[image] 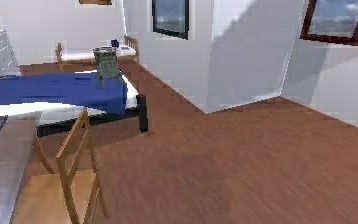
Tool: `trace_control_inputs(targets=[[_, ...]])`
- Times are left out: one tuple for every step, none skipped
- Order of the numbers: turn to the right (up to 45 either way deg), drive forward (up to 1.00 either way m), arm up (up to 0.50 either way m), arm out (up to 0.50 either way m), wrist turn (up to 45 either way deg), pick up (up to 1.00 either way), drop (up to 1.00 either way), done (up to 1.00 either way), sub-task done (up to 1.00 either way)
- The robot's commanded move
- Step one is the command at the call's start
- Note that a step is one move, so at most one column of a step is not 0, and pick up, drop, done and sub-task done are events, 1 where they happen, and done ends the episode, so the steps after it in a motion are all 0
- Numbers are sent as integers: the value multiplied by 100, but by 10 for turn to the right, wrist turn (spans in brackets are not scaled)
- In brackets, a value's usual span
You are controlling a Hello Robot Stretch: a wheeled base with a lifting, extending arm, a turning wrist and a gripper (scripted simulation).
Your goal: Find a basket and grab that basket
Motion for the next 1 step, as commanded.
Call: trace_control_inputs(targets=[[0, 75, 0, 0, 0, 0, 0, 0, 0]])
